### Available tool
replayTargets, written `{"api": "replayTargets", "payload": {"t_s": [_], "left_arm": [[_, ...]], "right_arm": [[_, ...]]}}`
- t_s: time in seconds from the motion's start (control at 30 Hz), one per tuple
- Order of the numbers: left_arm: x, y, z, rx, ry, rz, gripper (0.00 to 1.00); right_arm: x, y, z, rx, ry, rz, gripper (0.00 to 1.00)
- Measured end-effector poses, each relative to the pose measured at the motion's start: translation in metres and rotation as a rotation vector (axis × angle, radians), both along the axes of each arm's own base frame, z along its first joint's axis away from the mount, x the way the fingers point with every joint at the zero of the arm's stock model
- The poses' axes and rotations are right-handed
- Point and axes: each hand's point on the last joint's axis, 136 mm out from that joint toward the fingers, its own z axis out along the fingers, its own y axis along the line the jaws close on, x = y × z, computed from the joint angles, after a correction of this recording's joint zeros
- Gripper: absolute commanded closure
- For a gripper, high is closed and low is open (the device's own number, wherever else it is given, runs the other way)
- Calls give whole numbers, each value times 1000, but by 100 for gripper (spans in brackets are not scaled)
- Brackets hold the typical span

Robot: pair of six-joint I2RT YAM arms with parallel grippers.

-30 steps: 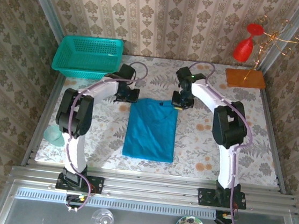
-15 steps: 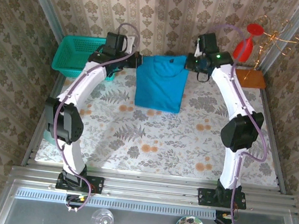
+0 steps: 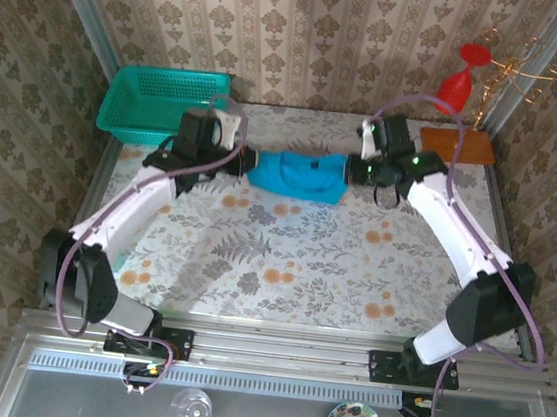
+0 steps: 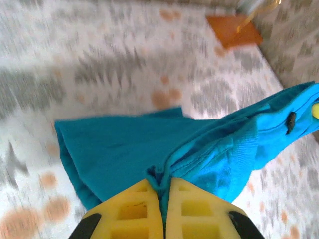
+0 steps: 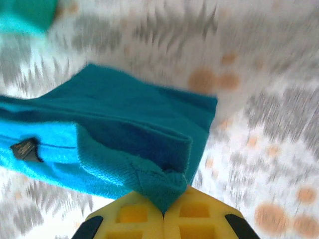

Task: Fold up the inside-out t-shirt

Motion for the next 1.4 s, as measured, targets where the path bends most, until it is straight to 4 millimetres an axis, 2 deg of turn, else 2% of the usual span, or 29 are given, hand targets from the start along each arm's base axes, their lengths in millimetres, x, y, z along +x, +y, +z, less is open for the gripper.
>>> {"api": "replayTargets", "payload": {"t_s": [0.07,0.17,0.23,0.33,0.53,0.7,0.87,1.0,1.2,1.4], "left_arm": [[-31,1,-19,16,34,-23,100],[-69,4,-32,22,56,-44,100],[-80,10,-37,28,72,-33,100],[-82,18,-50,61,110,1,100],[-66,38,-96,159,246,85,100],[-44,53,-122,209,338,143,100],[-20,49,-128,237,343,130,100],[-1,42,-135,247,351,104,100],[22,29,-159,244,403,57,100],[34,21,-185,251,461,41,100]], "right_arm": [[-34,8,-21,-5,45,41,100],[-72,20,-38,5,78,85,100],[-88,27,-42,16,85,107,100],[-95,34,-48,39,88,107,100],[-83,42,-66,49,125,71,100],[-60,55,-84,27,177,56,100],[-29,55,-101,12,221,2,100],[-12,43,-127,0,290,-60,100],[-9,29,-171,-26,401,-118,100],[-11,24,-197,-42,469,-148,100]]}}
